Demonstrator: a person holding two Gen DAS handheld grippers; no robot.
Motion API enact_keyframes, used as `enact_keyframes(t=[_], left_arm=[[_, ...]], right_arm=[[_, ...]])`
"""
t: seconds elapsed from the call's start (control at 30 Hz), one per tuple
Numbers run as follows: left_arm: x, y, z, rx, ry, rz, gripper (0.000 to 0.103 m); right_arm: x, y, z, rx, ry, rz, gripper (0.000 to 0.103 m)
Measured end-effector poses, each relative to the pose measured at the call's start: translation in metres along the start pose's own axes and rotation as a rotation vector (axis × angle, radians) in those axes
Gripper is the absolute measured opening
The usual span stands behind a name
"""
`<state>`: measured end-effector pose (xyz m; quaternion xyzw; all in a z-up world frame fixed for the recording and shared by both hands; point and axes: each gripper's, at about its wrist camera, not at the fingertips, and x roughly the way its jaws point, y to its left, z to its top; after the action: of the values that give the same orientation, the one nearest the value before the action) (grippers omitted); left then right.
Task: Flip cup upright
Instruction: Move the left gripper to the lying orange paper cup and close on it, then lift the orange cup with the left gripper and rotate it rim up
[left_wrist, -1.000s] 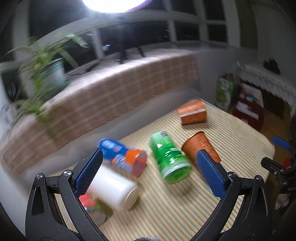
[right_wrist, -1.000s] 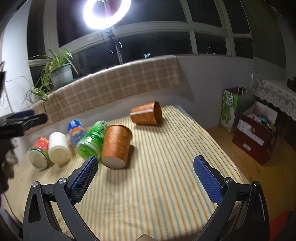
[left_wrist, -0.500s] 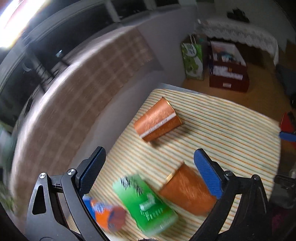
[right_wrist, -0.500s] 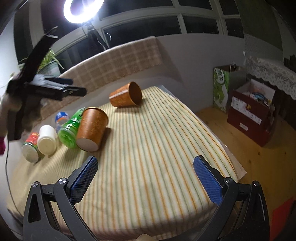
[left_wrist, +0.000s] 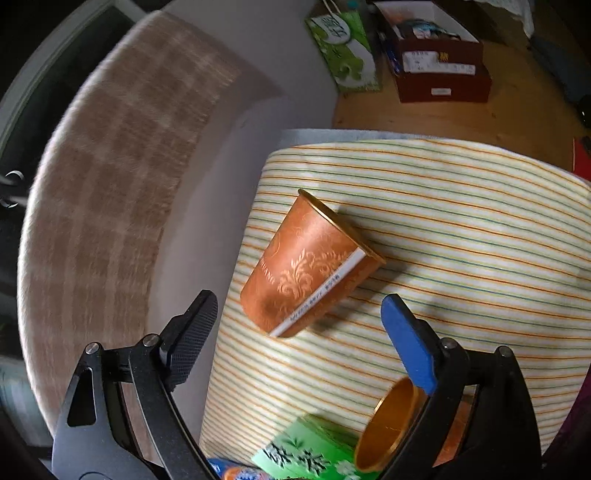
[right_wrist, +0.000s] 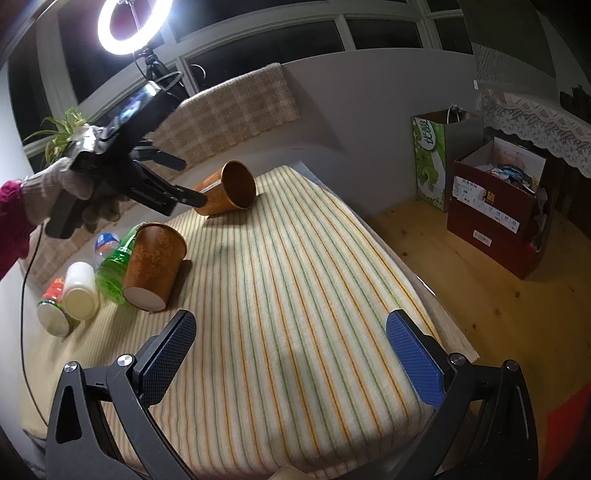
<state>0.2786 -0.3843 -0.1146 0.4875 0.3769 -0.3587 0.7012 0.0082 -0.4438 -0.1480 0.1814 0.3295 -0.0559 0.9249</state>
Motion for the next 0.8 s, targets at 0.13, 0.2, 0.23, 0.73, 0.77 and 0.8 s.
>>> enact_keyframes(t=[0.13, 0.2, 0.23, 0.73, 0.77, 0.8], left_arm=[[0.017, 0.005, 0.007, 0.024, 0.031, -0.022, 0.093], [0.025, 0.006, 0.011, 0.031, 0.039, -0.041, 0.093], [0.029, 0.006, 0.013, 0.035, 0.042, -0.048, 0.093], [0.062, -0.006, 0.024, 0.049, 0.087, -0.116, 0.064], [0.061, -0.007, 0.024, 0.046, 0.085, -0.118, 0.064], [0.061, -0.007, 0.024, 0.042, 0.084, -0.120, 0.064]], right_arm=[[0.008, -0.003, 0.001, 0.013, 0.017, 0.004, 0.103], [0.011, -0.004, 0.001, 0.020, 0.026, 0.005, 0.103], [0.013, -0.004, 0.002, 0.023, 0.030, 0.006, 0.103], [0.028, -0.006, 0.004, 0.035, 0.056, 0.007, 0.103], [0.027, -0.005, 0.004, 0.034, 0.057, 0.007, 0.103], [0.027, -0.005, 0.004, 0.033, 0.057, 0.008, 0.103]])
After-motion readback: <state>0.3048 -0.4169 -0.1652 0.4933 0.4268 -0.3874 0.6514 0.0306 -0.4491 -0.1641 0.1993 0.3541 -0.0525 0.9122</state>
